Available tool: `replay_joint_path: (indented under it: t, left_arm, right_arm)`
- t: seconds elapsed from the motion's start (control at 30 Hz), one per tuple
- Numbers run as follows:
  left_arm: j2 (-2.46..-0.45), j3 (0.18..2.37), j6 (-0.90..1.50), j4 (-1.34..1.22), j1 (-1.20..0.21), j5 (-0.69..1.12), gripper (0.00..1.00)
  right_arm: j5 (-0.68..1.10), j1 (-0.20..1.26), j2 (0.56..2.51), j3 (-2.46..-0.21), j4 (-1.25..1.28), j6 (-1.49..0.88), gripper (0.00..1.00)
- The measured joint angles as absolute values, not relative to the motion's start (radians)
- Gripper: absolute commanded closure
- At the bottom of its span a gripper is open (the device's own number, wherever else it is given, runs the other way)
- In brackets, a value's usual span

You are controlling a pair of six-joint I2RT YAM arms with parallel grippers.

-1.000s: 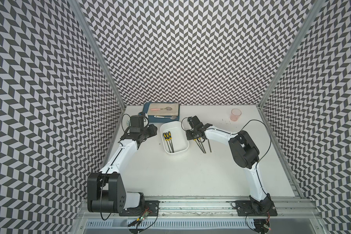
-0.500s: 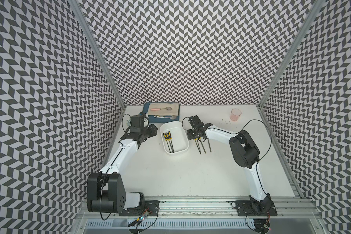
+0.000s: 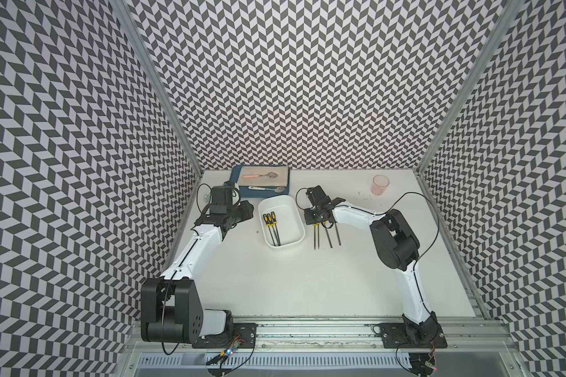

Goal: Take the file tool out of the storage box
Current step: Adjust the file tool at the center of the board, then pick up the file tool from the storage box.

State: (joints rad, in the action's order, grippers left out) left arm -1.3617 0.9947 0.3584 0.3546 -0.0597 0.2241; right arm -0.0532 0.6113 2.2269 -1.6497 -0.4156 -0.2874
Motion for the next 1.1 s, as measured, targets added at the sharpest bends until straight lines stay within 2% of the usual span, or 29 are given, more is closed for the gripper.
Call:
replay_joint_path:
  t: [0.1, 0.33, 0.43, 0.6, 0.83, 1.1]
  left_arm:
    - [-1.362, 0.995, 0.358, 0.355, -0.060, 0.222, 0.67]
    - [-1.362, 0.995, 0.358, 0.361, -0.060, 0.220, 0.67]
    - [-1.362, 0.995, 0.357, 0.361, -0.060, 0.215, 0.67]
    - [-1.362, 0.995, 0.357, 0.361, -0.060, 0.204, 0.67]
    - [-1.362, 0.995, 0.360, 0.361, -0.059, 0.196, 0.65]
    - [-1.362, 0.995, 0.360, 0.361, -0.060, 0.195, 0.65]
  right_arm:
    - [-0.051, 0.610, 2.226, -1.648, -0.411, -0.282, 0.97]
    - [-0.025, 0.612, 2.192, -1.631, -0.389, -0.273, 0.71]
    - [-0.022, 0.613, 2.145, -1.632, -0.387, -0.270, 0.64]
    - [-0.064, 0.640, 2.069, -1.677, -0.384, -0.249, 0.62]
    - [-0.080, 0.766, 2.047, -1.725, -0.310, -0.228, 0.60]
    - [-0.016, 0.820, 2.206, -1.872, -0.300, -0.247, 0.59]
